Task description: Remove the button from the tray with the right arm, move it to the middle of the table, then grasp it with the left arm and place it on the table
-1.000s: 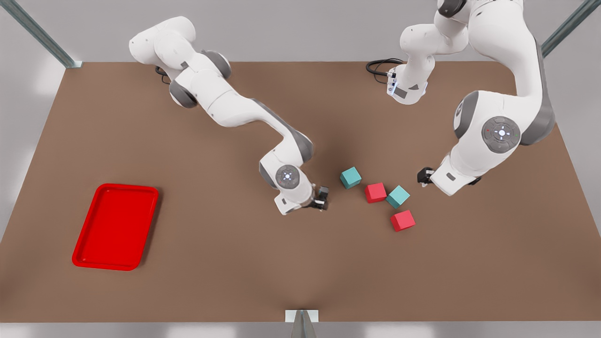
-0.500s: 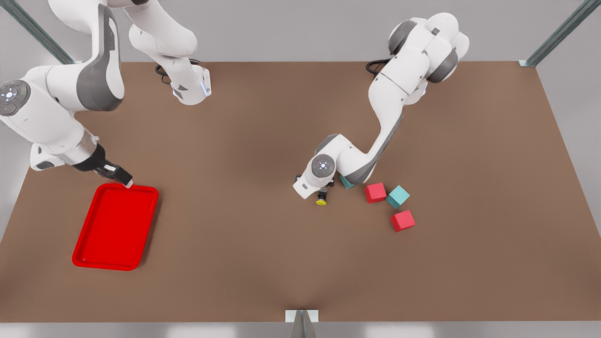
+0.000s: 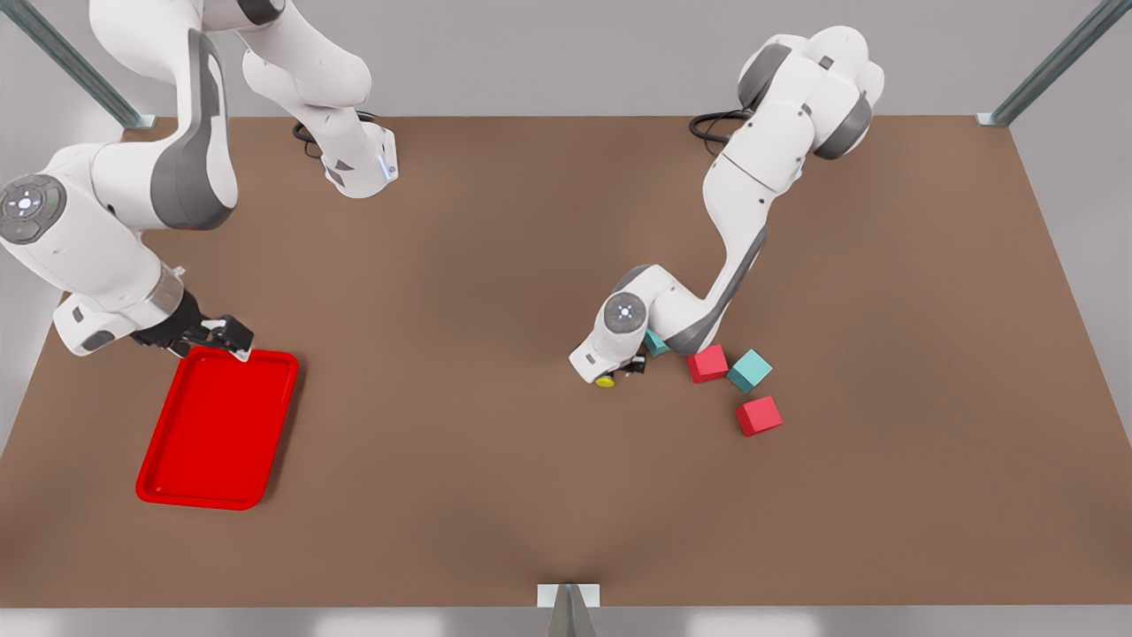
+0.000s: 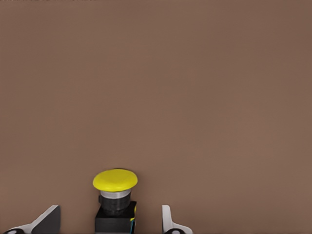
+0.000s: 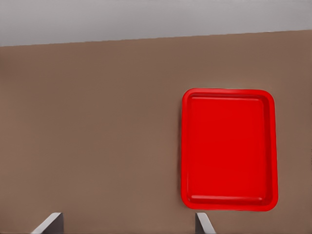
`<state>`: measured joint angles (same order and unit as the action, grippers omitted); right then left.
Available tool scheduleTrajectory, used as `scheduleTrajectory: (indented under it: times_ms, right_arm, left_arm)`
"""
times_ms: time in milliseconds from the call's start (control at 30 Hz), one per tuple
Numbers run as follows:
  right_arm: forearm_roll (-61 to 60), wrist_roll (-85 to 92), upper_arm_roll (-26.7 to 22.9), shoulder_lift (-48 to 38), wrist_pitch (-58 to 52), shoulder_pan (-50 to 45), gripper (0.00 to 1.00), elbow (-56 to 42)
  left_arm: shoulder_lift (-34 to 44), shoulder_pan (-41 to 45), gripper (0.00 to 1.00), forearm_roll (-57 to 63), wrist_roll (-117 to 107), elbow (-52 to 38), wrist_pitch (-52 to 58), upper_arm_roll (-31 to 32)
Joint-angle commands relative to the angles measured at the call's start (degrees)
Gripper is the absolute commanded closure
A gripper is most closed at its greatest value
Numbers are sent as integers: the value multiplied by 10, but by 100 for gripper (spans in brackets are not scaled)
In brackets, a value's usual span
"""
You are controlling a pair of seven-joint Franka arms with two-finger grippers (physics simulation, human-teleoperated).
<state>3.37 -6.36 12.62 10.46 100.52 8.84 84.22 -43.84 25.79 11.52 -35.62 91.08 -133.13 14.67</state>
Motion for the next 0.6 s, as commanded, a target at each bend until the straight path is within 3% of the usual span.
scheduleTrajectory:
  times_ms: [0, 467, 533, 567]
  right_arm:
    - [6, 138, 0, 0, 6, -1, 0, 0]
    - [5, 134, 0, 15, 11, 1, 0, -2]
    - [6, 134, 0, 16, 11, 2, 0, -2]
    - [7, 134, 0, 16, 11, 2, 0, -2]
  left_arm:
    - [-3, 1, 0, 5, 88, -2, -8, 0]
    - [-27, 2, 0, 3, 86, -2, -7, 0]
    - [-27, 1, 33, 3, 85, -2, -5, 0]
    - [-27, 1, 39, 2, 85, -3, -2, 0]
